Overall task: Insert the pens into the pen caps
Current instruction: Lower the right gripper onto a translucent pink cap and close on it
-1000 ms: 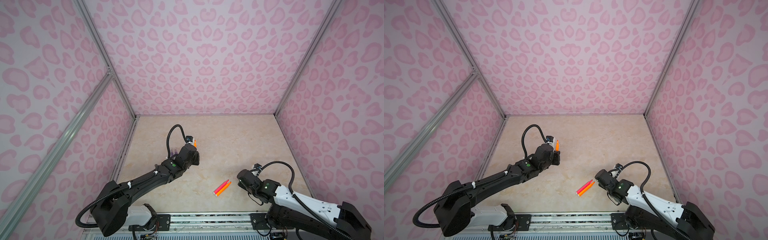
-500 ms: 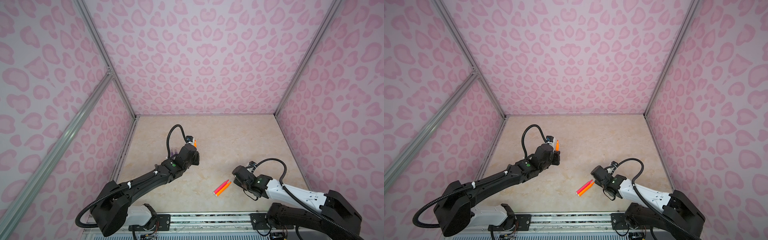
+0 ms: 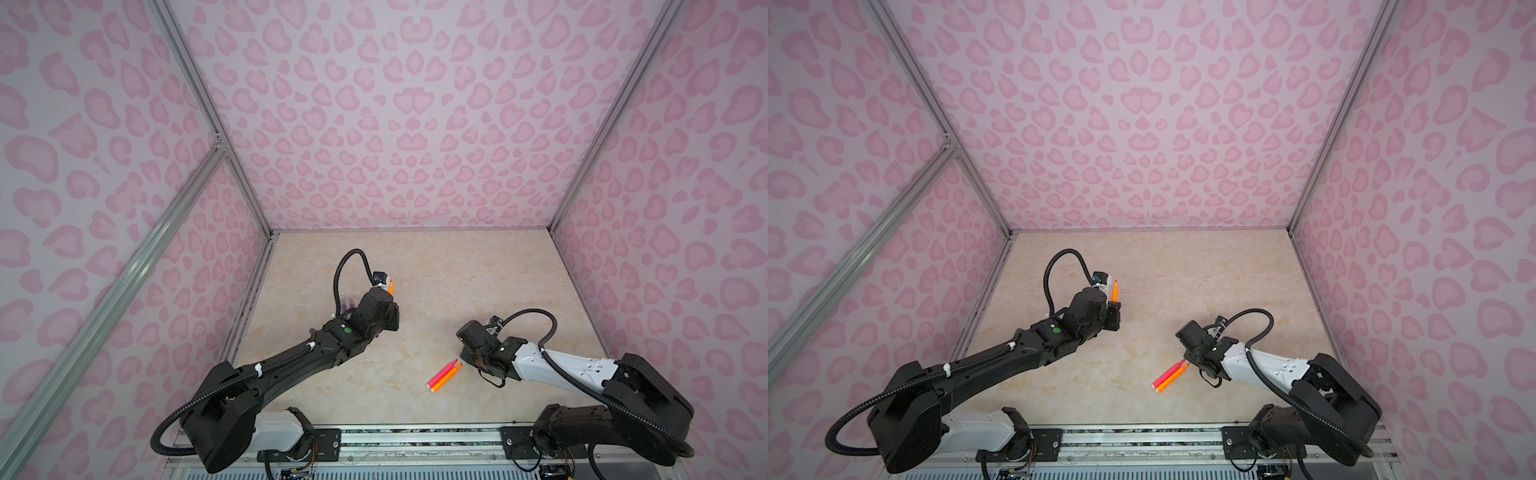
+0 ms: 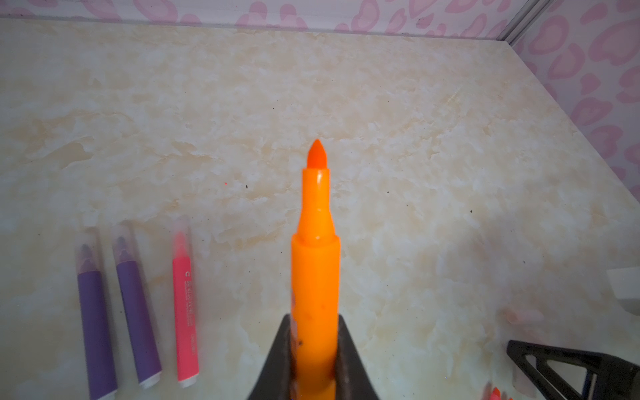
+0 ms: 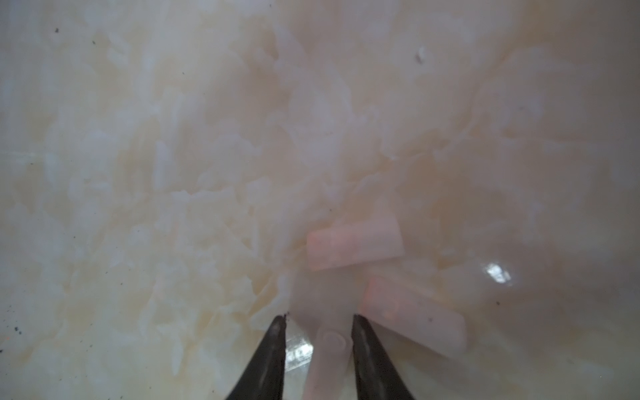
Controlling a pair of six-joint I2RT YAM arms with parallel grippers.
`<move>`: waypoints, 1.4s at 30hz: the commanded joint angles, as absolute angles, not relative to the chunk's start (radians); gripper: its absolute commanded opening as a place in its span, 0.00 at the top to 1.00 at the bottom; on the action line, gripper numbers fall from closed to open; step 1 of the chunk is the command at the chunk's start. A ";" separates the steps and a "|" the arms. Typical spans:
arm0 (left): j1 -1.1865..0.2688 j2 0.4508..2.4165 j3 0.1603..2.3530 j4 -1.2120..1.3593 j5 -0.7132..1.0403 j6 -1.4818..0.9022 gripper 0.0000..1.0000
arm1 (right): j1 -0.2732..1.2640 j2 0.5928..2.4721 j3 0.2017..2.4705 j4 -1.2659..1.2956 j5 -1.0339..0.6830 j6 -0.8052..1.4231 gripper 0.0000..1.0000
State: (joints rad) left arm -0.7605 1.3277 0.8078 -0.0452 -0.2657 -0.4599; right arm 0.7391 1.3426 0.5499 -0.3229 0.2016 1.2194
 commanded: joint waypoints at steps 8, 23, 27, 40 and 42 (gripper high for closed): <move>-0.761 1.318 0.812 -0.020 -0.264 -0.454 0.97 | 0.744 1.321 0.507 -0.322 0.160 1.202 0.73; -0.761 1.314 0.813 -0.017 -0.262 -0.453 0.97 | 0.809 1.310 0.502 -0.382 0.216 1.167 0.69; -0.762 1.308 0.809 -0.014 -0.260 -0.453 0.97 | 0.808 1.312 0.502 -0.386 0.232 1.154 0.73; -0.762 1.304 0.806 -0.011 -0.252 -0.450 0.97 | 0.808 1.364 0.539 -0.398 0.246 1.112 0.72; -0.762 1.304 0.804 -0.009 -0.251 -0.449 0.97 | 0.808 1.362 0.533 -0.384 0.236 1.108 0.76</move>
